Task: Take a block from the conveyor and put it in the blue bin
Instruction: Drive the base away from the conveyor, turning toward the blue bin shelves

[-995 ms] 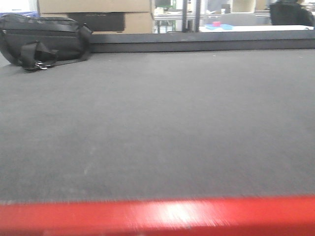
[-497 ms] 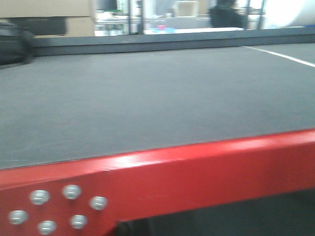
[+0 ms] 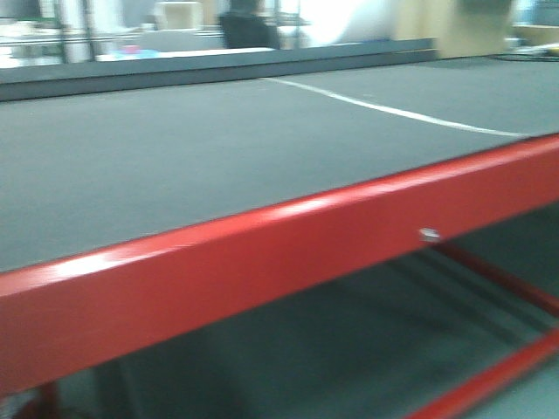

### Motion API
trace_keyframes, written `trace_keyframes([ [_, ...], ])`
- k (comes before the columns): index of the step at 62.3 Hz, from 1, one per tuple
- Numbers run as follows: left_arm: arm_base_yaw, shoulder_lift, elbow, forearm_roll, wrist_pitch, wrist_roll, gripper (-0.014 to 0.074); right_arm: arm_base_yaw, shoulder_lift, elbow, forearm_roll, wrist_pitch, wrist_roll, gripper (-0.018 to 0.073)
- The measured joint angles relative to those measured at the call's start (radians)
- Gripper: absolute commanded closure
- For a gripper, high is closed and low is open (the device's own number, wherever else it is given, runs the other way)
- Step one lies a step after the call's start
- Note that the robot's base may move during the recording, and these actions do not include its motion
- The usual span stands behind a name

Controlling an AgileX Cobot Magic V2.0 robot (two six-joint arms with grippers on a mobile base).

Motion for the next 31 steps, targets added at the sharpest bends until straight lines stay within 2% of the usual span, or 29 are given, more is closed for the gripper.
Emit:
trace_keyframes([
  [31, 0.0, 0.0, 0.0, 0.0, 0.0, 0.0, 0.0708, 0.0, 0.0, 0.0, 0.0, 0.0, 0.0, 0.0715],
])
